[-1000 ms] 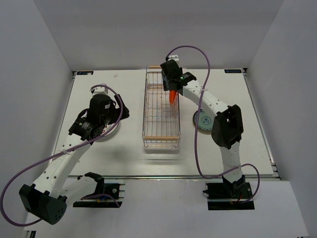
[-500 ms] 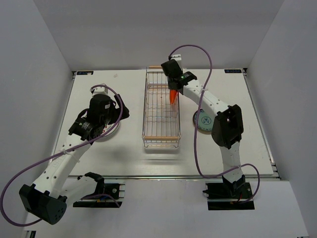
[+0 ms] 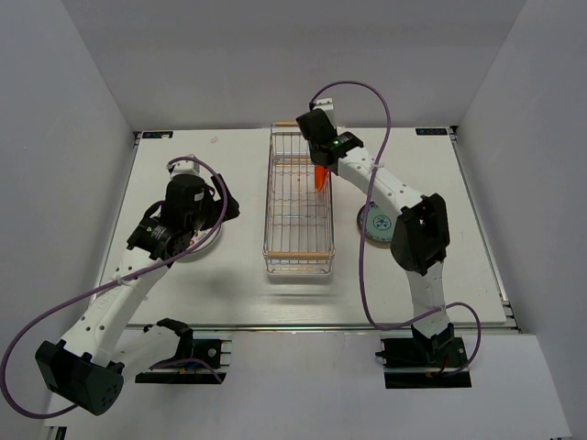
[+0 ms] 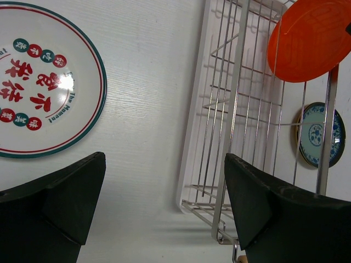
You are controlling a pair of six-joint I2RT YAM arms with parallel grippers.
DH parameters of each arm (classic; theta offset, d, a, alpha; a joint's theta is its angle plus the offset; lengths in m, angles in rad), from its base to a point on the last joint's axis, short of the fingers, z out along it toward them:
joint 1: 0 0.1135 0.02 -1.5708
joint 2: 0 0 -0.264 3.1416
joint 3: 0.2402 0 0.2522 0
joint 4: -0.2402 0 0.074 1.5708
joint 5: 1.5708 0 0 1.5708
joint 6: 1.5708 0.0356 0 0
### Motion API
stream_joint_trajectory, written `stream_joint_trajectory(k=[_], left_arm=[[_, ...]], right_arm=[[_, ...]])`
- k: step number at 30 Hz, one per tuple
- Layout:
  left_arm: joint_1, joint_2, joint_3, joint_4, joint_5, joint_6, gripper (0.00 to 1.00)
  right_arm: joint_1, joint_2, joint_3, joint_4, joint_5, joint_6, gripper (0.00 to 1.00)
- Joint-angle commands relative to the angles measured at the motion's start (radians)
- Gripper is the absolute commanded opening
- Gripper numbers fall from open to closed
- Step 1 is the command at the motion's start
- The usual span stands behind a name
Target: Unload the plates from the dish rack
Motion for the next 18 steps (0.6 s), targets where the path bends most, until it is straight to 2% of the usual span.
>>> stream_joint_trajectory(k=[1,5,10,15,18], left_arm=[[-0.003,-0.018,0.008,0.0,-0.016,-0.008,0.98],[-0.003,-0.018,0.011,-0.004,-0.02,-0.008,0.98],[-0.003,-0.02,0.01,0.0,-0.028,-0.008,0.98],[-0.003,-0.018,0.016,-0.011,-0.037,-0.006,0.98],[-0.003,-0.02,0.016,-0.012,-0.039,-0.008,0.98]], right_arm=[[0.004,-0.114,0.047,0.094,0.027,-0.028,0.0],[0.008,-0.166,0.043,0.117,0.012,-0.032,0.0],[-0.001,-0.236,0.029,0.166,-0.085,-0.034,0.0],[-0.009,-0.291,0.044,0.175,-0.089,-0.04,0.0],[-0.027,-0.353,-0.002,0.175,-0.082,-0.025,0.0]])
